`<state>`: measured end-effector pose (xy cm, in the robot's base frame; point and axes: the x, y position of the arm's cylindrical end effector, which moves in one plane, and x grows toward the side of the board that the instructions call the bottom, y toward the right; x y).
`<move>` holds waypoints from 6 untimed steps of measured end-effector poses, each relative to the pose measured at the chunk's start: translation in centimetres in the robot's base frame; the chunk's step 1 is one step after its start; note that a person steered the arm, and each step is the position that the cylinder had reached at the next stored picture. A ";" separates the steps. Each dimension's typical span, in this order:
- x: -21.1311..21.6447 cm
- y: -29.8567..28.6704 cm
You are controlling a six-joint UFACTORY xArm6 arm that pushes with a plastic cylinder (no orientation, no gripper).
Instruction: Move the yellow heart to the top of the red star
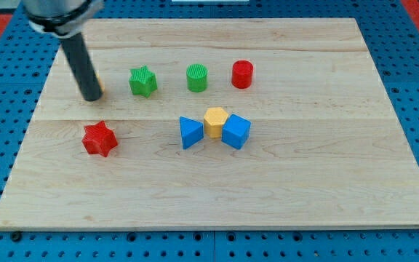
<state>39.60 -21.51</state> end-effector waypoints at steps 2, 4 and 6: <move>-1.3 -8.8; -2.6 -2.4; -6.4 -0.4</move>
